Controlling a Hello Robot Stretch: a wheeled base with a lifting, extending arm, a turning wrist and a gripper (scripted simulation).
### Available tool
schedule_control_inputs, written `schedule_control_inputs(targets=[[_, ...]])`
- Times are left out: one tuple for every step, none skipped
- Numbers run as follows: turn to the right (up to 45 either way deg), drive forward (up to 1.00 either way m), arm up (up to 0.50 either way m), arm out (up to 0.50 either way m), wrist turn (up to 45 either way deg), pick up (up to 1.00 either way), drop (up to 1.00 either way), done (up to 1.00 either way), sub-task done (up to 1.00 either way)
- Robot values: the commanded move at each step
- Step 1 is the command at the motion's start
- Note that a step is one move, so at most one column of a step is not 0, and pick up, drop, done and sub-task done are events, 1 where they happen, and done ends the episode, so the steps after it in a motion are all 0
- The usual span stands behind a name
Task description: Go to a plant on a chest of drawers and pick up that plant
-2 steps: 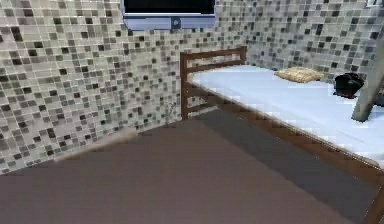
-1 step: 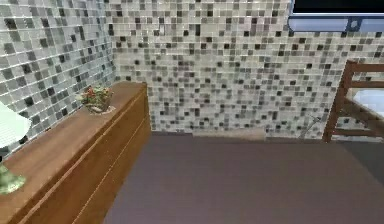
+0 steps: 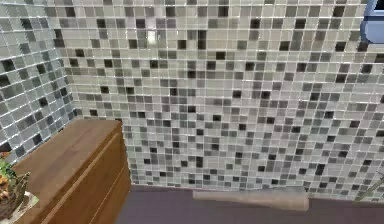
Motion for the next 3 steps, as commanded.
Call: schedule_control_inputs(targets=[[-6.0,0.0,0.0,0.0,0.0,0.0,0.0,0.0,0.0],[0.0,0.15,0.0,0.0,0.0,0.0,0.0,0.0,0.0],[-45.0,0.0,0.0,0.0,0.0,0.0,0.0,0.0,0.0]])
